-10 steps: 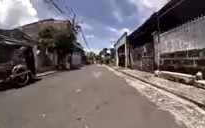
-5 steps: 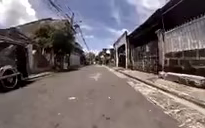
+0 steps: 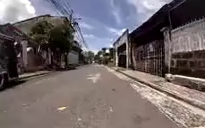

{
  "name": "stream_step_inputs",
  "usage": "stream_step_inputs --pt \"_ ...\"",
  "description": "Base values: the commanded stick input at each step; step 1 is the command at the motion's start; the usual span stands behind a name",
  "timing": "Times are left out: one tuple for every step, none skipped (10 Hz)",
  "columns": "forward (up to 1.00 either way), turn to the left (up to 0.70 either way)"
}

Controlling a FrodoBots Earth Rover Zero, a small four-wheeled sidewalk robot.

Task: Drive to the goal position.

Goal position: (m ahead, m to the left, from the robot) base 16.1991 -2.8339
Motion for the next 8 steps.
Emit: stream_step_inputs --pt "0.85 0.0" --pt "0.85 0.0" --pt "0.85 0.0" --pt "0.85 0.0" --pt "0.85 0.0" --pt "0.85 0.0" --pt "0.85 0.0" --pt "0.85 0.0"
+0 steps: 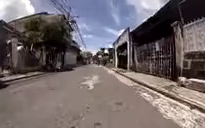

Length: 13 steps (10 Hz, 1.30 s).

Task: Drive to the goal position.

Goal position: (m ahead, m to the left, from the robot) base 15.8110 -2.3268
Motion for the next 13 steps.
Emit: stream_step_inputs --pt "0.85 0.0" --pt "0.85 0.0" --pt "0.85 0.0" --pt "0.85 0.0" --pt "0.85 0.0" --pt "0.85 0.0" --pt "0.85 0.0" --pt "0.85 0.02" --pt "0.85 0.18" --pt "0.85 0.27" --pt "0.85 0.34" --pt "0.85 0.03" --pt "0.85 0.0"
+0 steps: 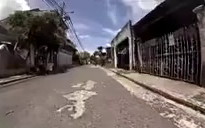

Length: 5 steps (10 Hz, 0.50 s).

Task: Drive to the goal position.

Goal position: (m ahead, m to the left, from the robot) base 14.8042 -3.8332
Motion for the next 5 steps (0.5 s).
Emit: stream_step_inputs --pt "0.85 0.0" --pt "0.85 0.0" --pt "0.85 0.0" --pt "0.85 0.0" --pt "0.85 0.0"
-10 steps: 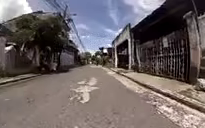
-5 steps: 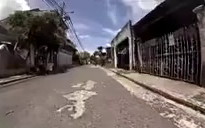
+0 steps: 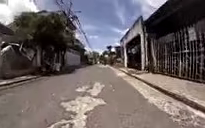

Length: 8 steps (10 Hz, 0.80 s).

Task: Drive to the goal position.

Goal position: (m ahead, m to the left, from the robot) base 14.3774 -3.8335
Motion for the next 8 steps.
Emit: stream_step_inputs --pt "0.85 0.0" --pt "0.85 0.0" --pt "0.85 0.0" --pt "0.85 0.0" --pt "0.85 0.0" --pt "0.85 0.0" --pt "0.85 0.0" --pt "0.85 0.0"
